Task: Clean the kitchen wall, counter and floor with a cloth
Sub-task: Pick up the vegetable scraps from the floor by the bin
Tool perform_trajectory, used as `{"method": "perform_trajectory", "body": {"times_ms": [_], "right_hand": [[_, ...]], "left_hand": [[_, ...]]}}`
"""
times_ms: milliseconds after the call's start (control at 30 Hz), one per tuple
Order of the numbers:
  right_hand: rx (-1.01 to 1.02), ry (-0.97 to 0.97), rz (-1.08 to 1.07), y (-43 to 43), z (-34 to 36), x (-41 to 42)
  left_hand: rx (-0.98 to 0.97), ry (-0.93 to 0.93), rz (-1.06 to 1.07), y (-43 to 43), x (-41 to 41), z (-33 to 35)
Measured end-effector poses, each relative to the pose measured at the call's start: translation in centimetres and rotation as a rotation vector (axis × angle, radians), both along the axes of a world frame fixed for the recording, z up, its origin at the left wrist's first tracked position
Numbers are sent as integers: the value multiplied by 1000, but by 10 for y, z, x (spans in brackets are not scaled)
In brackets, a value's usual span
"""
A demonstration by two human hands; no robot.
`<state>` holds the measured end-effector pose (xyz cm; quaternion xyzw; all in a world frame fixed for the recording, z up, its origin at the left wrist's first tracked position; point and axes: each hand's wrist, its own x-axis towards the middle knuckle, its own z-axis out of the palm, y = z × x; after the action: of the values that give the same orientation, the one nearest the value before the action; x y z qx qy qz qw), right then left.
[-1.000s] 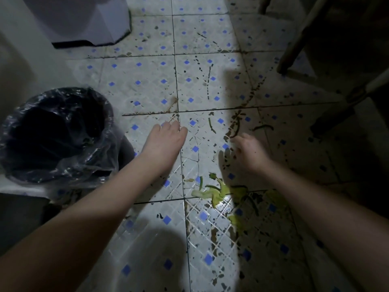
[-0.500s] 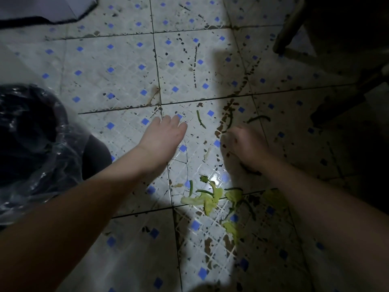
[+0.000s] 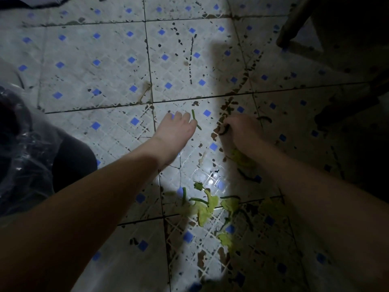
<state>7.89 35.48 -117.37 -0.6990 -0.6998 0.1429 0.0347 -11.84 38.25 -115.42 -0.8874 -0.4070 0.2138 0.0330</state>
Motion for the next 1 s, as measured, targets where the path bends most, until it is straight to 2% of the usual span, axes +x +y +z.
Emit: {"method": "perform_trajectory", "body": {"times_ms": [267, 400, 500, 667, 933, 1000], "right_hand": [[28, -126, 82, -2, -2, 5], [38, -85, 33, -8, -8, 20], [15, -160, -21, -6, -13, 37], [-141, -143, -203, -7, -13, 50], [-109, -241, -158, -3, -15, 52], [-107, -204, -169, -4, -16, 48]], "left_hand": [[-10, -21, 29, 5, 12, -5], [-33, -67, 27, 12, 27, -9], [-70, -81, 26, 16, 35, -14], [-61, -102, 49, 17, 35, -20], [-31, -78, 31, 11, 16, -12], [-8, -83, 27, 8, 10, -10]]}}
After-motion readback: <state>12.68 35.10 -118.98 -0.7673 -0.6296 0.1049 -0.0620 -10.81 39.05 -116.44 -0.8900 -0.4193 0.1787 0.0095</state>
